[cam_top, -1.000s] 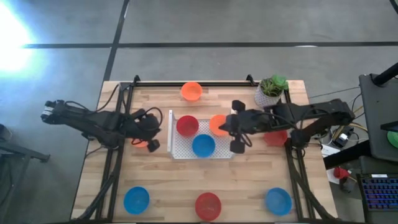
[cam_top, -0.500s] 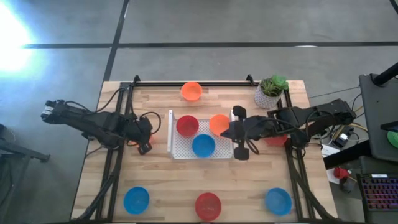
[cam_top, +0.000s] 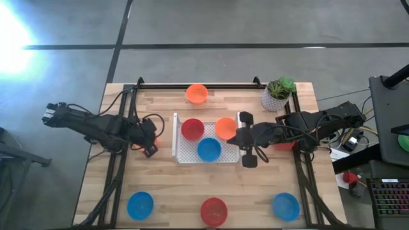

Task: Pick & Place Mini bowls
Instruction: Stack the bottom orange bowl on top of the orange bowl on the shelf

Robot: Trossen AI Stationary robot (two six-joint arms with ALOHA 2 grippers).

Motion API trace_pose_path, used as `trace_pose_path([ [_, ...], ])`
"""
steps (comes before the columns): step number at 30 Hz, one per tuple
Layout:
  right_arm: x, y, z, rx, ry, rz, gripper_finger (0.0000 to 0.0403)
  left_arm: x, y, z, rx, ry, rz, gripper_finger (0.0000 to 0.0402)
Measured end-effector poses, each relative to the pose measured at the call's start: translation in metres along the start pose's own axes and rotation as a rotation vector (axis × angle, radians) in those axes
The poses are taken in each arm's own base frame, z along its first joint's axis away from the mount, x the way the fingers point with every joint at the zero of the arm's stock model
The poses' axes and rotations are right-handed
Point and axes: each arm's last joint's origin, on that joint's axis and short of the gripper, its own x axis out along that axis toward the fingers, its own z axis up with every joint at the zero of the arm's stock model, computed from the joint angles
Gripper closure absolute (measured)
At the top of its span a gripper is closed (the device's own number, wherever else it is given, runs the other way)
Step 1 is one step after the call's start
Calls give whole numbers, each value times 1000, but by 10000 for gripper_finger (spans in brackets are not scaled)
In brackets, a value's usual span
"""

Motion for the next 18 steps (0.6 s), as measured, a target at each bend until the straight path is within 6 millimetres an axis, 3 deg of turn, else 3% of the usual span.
trace_pose_path([
  [4,0,0,0,0,-1,0,394,0,1,0,-130,2,5,385],
  [12,0,0,0,-6,-2,0,394,1,1,1,-150,7,6,311],
  [18,0,0,0,-6,-2,0,394,19,5,-10,-231,44,65,303],
])
